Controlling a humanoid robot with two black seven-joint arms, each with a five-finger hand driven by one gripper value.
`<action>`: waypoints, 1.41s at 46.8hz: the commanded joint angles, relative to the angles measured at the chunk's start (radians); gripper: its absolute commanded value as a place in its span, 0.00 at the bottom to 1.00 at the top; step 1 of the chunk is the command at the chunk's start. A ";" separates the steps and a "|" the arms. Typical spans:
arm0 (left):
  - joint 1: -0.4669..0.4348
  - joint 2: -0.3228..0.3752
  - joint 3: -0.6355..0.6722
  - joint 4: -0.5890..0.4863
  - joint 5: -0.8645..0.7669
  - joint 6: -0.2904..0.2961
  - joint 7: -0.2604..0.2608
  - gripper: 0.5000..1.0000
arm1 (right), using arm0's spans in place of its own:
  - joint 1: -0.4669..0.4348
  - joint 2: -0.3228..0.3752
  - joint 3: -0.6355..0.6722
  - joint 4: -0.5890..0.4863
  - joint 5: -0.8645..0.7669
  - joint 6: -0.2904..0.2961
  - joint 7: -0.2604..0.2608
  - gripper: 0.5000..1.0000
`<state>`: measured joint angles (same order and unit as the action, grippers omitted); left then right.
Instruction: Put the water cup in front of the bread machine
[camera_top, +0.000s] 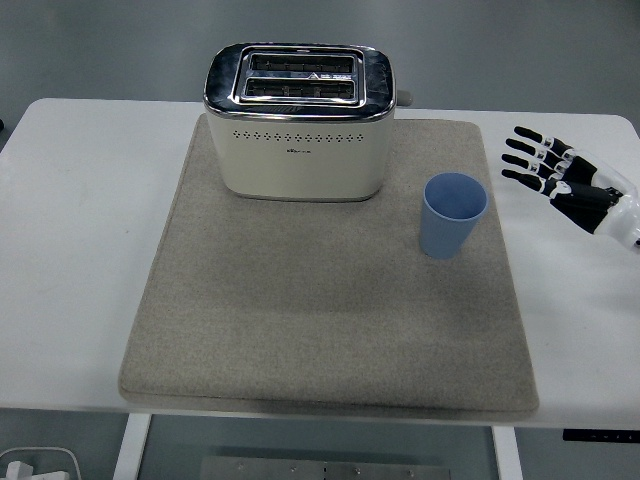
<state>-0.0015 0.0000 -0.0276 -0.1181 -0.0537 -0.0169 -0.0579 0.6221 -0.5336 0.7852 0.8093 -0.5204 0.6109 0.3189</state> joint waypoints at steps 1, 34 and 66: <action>0.000 0.000 0.000 0.000 0.000 0.000 0.000 1.00 | -0.016 -0.003 0.000 0.024 -0.004 0.000 -0.001 0.86; 0.000 0.000 0.000 0.000 0.000 0.000 0.000 1.00 | -0.058 0.049 0.028 0.068 -0.119 0.000 0.022 0.86; 0.000 0.000 0.000 0.000 0.000 0.000 0.000 1.00 | -0.064 0.096 0.026 0.091 -0.207 0.000 0.057 0.86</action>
<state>-0.0014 0.0000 -0.0276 -0.1181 -0.0537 -0.0169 -0.0578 0.5584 -0.4375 0.8119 0.9005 -0.7260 0.6109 0.3710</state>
